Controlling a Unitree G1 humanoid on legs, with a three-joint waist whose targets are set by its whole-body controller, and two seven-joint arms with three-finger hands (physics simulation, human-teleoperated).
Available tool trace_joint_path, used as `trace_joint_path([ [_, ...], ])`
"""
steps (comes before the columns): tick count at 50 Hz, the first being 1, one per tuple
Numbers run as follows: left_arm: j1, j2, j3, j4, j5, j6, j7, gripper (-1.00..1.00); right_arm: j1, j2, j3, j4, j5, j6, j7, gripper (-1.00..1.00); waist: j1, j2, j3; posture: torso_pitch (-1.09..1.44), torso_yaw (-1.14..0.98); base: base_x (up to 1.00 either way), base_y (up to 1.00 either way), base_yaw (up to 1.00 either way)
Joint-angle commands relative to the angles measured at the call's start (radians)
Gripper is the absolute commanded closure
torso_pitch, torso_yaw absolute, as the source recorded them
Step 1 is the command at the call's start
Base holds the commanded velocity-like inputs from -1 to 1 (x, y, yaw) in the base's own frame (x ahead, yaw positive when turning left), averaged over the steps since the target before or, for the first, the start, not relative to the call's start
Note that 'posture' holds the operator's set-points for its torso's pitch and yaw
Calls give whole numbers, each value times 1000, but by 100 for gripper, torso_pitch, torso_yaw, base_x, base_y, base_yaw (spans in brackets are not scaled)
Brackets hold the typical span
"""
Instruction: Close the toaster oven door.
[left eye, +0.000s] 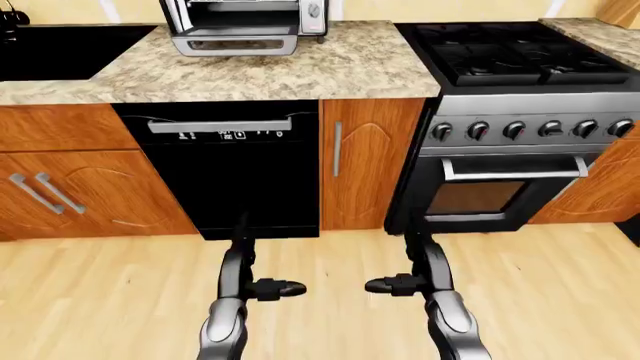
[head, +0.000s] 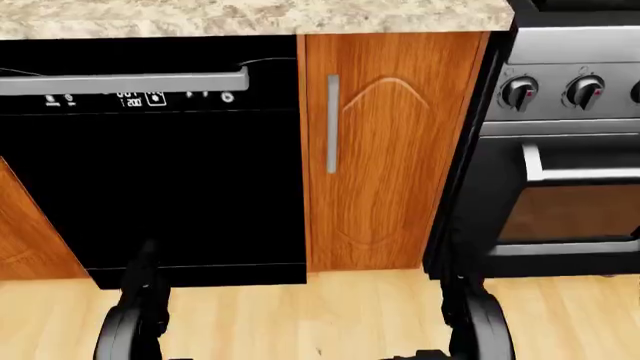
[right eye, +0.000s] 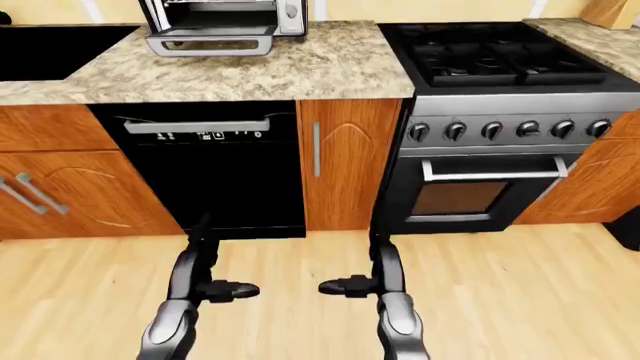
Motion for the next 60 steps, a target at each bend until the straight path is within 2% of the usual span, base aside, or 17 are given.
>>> trace_joint_path([
  [1,-37,-6,15,-121,-32,-32,16,-100,-27,-7,-3,-98,13,-57,13,-100,-2,-8,-1,0,0,0,0,0],
  [3,-39,-5,12,-138,-40,-44,19,-100,-31,-3,-11,-110,32,-33,14,-100,6,-1,-63,0,0,0,0,0],
  [5,-41,-3,14,-166,-59,-34,15,-100,-31,-6,-10,-113,29,-34,13,-100,5,-8,-19,0,0,0,0,0],
  [7,-47,6,15,-162,-48,-53,12,-100,-36,-7,-15,-129,36,-15,11,-100,6,-9,-69,0,0,0,0,0],
  [9,-55,18,19,-163,-19,-83,14,-100,-42,-11,-20,-144,44,1,12,-100,8,-8,-74,0,0,0,0,0],
  [10,-57,7,28,-185,-55,-41,14,-100,-50,-13,-27,-141,48,7,11,-100,8,-8,-75,0,0,0,0,0],
  [15,-60,15,27,-204,-32,-43,18,-100,-86,-31,-54,-183,68,55,12,-100,8,-5,-83,0,0,0,0,0],
  [17,-62,14,30,-221,-34,-34,19,-100,-79,-34,-45,-214,52,56,24,-100,9,-5,-86,0,0,0,0,0],
  [23,-91,22,51,-275,-56,40,45,-100,-112,-40,-68,-287,88,139,30,-100,8,-5,-93,0,0,0,0,0],
  [29,-136,42,81,-325,-81,120,55,-100,-163,-62,-107,-386,170,241,33,-100,9,-5,-93,0,0,0,0,0],
  [32,-174,64,102,-371,-94,190,57,-100,-177,-81,-100,-414,146,244,47,-100,8,-4,-90,0,0,0,0,0],
  [37,-222,101,146,-426,-111,263,66,-100,-267,-123,-155,-427,166,291,42,-100,6,-3,-86,0,0,0,0,0],
  [45,-324,204,236,-442,-140,313,62,-100,-394,-232,-239,-431,244,367,22,-100,6,-2,-78,0,0,0,0,0],
  [50,-395,278,300,-441,-196,380,75,-100,-465,-310,-277,-430,278,404,21,-100,7,-2,-72,0,0,0,0,0],
  [56,-442,345,338,-391,-230,384,92,-100,-548,-399,-324,-392,328,433,-3,-100,7,-1,-67,0,0,0,0,0],
  [60,-456,397,345,-365,-213,350,79,-100,-570,-442,-332,-371,342,420,-7,-100,8,0,-64,0,0,0,0,0],
])
